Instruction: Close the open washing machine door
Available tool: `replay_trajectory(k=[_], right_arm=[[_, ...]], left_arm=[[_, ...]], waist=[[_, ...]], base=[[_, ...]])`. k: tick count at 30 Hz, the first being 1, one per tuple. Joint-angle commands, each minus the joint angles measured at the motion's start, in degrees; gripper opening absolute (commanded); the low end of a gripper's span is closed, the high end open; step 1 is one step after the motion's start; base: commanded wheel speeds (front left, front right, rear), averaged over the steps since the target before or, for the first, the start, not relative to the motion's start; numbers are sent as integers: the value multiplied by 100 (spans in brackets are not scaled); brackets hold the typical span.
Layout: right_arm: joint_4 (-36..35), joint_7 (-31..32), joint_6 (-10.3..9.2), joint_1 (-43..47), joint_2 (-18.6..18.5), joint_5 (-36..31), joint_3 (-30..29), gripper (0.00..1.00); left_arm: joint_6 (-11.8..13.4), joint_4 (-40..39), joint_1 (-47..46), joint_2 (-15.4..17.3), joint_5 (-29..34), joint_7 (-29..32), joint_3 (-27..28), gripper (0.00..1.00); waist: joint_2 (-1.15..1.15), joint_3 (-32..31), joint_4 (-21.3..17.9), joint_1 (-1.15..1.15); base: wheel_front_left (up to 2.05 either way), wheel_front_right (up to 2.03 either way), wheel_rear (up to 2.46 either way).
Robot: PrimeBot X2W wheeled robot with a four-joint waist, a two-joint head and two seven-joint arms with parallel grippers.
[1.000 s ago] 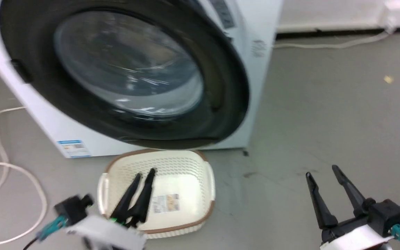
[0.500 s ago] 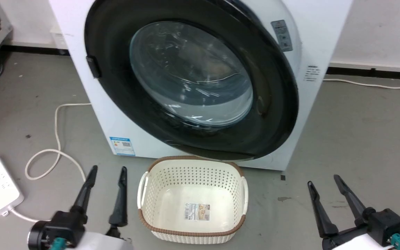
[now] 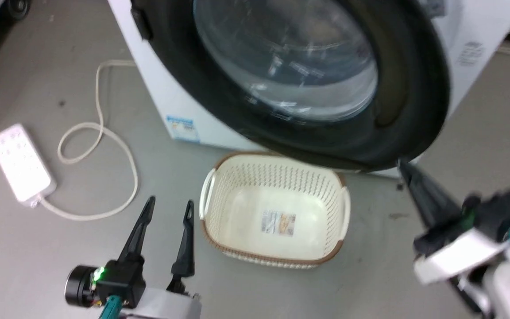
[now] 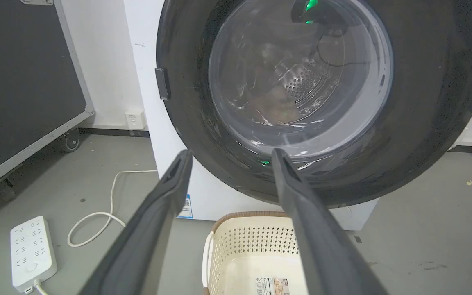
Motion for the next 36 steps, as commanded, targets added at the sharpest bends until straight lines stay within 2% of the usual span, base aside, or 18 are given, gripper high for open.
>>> replay_trajectory(k=[1, 5, 9, 14, 19, 26, 35, 36], right_arm=[[-31, 106, 5, -335, -220, 170, 96, 0], [174, 388, 5, -1144, -910, 564, 372, 0], [558, 562, 5, -1862, -1393, 1036, 503, 0], [1220, 662, 5, -2603, -1710, 1509, 477, 0], [1925, 726, 5, -3257, -1750, 1743, 298, 0], [2993, 741, 5, -4037, -1582, 1619, -48, 0], [3412, 351, 5, -3975, -1332, 1630, 134, 0], [3414, 257, 5, -3883, -1306, 1641, 187, 34]], left_arm=[[-17, -23, -149, -27, 48, -30, -37, 100], [-32, 6, -396, -91, 68, -30, -141, 100], [21, 11, -558, -134, 49, -30, -237, 100], [81, 30, -675, -158, 21, -30, -371, 100], [133, -28, -758, -166, -2, -30, -446, 100], [177, -27, -804, -168, -63, -30, -465, 100], [179, 47, -743, -169, -49, -30, -366, 100], [163, 66, -726, -169, -54, -30, -348, 100]], waist=[[0, 424, 282, -1], [0, 773, 474, -1], [0, 993, 614, -1], [0, 1141, 751, -1], [0, 1231, 838, -1], [0, 1249, 880, -1], [0, 919, 721, -1], [0, 834, 683, -1]], base=[[0, 0, 0], [0, 0, 0], [0, 0, 0], [0, 0, 0], [0, 0, 0], [0, 0, 0], [0, 0, 0], [0, 0, 0]])
